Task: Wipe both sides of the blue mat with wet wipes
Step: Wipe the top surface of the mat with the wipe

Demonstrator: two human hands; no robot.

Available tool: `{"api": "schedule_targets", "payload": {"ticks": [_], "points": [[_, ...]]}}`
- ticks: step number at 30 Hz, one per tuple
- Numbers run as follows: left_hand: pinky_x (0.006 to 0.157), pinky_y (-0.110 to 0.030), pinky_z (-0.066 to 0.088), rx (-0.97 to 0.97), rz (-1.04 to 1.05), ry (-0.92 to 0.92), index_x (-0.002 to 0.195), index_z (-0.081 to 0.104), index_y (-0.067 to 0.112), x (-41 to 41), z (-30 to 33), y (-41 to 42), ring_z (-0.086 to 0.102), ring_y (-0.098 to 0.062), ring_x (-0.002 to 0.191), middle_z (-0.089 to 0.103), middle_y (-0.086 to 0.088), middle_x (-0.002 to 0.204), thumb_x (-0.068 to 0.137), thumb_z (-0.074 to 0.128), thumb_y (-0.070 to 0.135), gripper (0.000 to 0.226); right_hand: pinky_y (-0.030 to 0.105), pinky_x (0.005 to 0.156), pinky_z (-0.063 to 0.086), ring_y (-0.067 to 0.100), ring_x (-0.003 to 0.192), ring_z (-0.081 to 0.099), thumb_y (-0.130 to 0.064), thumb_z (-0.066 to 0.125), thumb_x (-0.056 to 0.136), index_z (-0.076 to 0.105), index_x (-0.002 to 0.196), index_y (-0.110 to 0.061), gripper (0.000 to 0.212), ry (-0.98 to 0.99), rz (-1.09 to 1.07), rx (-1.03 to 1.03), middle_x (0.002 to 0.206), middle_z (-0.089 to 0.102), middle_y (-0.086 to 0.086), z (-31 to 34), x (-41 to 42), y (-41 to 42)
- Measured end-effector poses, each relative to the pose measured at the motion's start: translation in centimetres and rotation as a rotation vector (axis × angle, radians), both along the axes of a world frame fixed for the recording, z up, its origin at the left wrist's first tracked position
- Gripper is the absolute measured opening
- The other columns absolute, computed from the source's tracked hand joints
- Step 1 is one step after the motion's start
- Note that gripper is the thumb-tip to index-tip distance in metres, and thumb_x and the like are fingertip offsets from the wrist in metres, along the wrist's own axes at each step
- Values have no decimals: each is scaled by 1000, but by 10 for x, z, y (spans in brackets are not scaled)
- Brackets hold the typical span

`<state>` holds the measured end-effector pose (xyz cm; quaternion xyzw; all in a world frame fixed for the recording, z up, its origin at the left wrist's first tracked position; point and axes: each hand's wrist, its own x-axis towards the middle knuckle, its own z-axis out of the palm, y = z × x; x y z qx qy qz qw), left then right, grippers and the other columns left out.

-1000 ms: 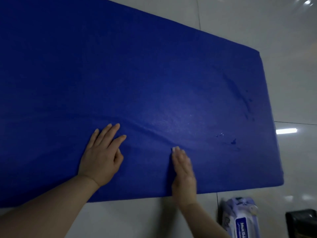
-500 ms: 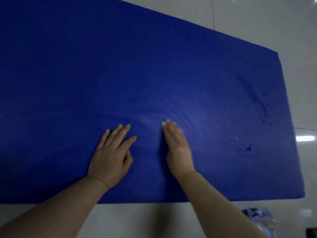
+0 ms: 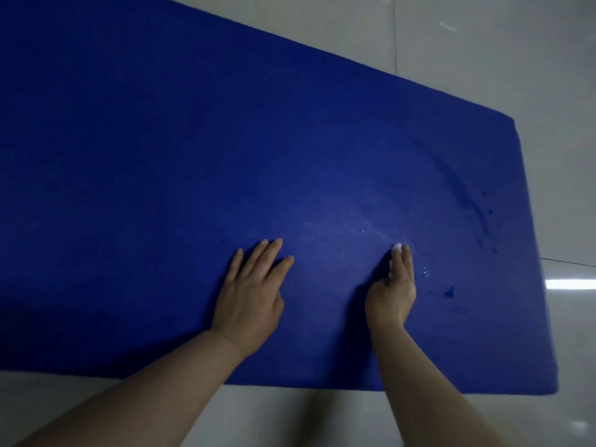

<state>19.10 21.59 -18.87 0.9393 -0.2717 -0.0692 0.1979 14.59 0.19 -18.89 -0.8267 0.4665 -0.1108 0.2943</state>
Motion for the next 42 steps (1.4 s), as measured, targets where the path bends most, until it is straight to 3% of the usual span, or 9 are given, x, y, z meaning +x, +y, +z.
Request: {"api": "schedule_targets", "payload": {"ticks": [4, 9, 12, 17, 23, 29, 35, 38, 42], "points": [[112, -48, 16, 124, -15, 11, 133, 57, 14, -2, -10, -21, 30, -24, 137, 43, -11, 148, 82, 31, 28, 58, 42, 114, 28, 19, 140, 30, 23, 30, 67, 44, 140, -14, 83, -207, 304, -141, 149, 30, -6, -1, 16, 27], [114, -45, 11, 138, -24, -17, 134, 55, 13, -2, -10, -21, 30, -24, 138, 41, -12, 149, 84, 31, 31, 58, 33, 117, 15, 23, 141, 25, 21, 49, 74, 42, 140, -4, 71, -109, 782, -219, 150, 34, 11, -11, 42, 48], [114, -46, 13, 127, -12, -1, 134, 55, 14, -3, -10, -22, 30, -24, 138, 40, -11, 150, 85, 30, 29, 57, 30, 118, 11, 23, 140, 25, 26, 39, 64, 45, 138, -4, 80, -63, 671, -278, 148, 37, 12, -14, 22, 10], [114, -46, 12, 127, -3, -15, 134, 54, 13, -5, -12, -23, 32, -26, 138, 40, -12, 149, 86, 31, 28, 56, 23, 118, 10, 15, 145, 15, 25, 33, 77, 33, 146, -13, 79, 114, 48, -167, 156, 21, -2, -5, 2, -31], [114, -46, 14, 148, 4, -38, 134, 55, 14, -4, -10, -24, 30, -25, 139, 40, -11, 149, 85, 33, 28, 55, 39, 115, 23, 29, 137, 32, 20, 38, 69, 45, 136, 3, 69, -81, 734, -232, 144, 42, 17, -16, 20, 38], [115, -45, 11, 132, 11, -35, 135, 53, 13, -5, -12, -25, 29, -25, 139, 39, -11, 150, 87, 30, 28, 56, 29, 119, 11, 14, 145, 14, 26, 32, 73, 26, 149, -12, 85, 142, 117, -177, 157, 18, -1, -5, -18, -35], [114, -44, 12, 142, -4, -37, 133, 55, 12, -3, -9, -24, 29, -25, 138, 41, -13, 149, 86, 31, 29, 56, 29, 118, 11, 21, 140, 25, 11, 33, 78, 39, 140, -1, 63, -2, 672, -221, 148, 36, 12, -14, -31, 75], [114, -43, 9, 139, -1, -27, 135, 54, 12, -3, -9, -24, 27, -25, 139, 40, -13, 149, 87, 30, 28, 56, 27, 118, 8, 24, 140, 25, 22, 33, 62, 39, 141, -1, 82, 63, 496, -270, 150, 32, 9, -18, -53, 30], [115, -43, 8, 144, 1, -8, 136, 53, 13, -4, -9, -25, 29, -26, 140, 39, -12, 150, 87, 29, 28, 56, 20, 117, 3, 23, 142, 23, 24, 32, 67, 34, 144, -5, 82, 73, 261, -270, 151, 21, -3, -10, -68, 18]]}}
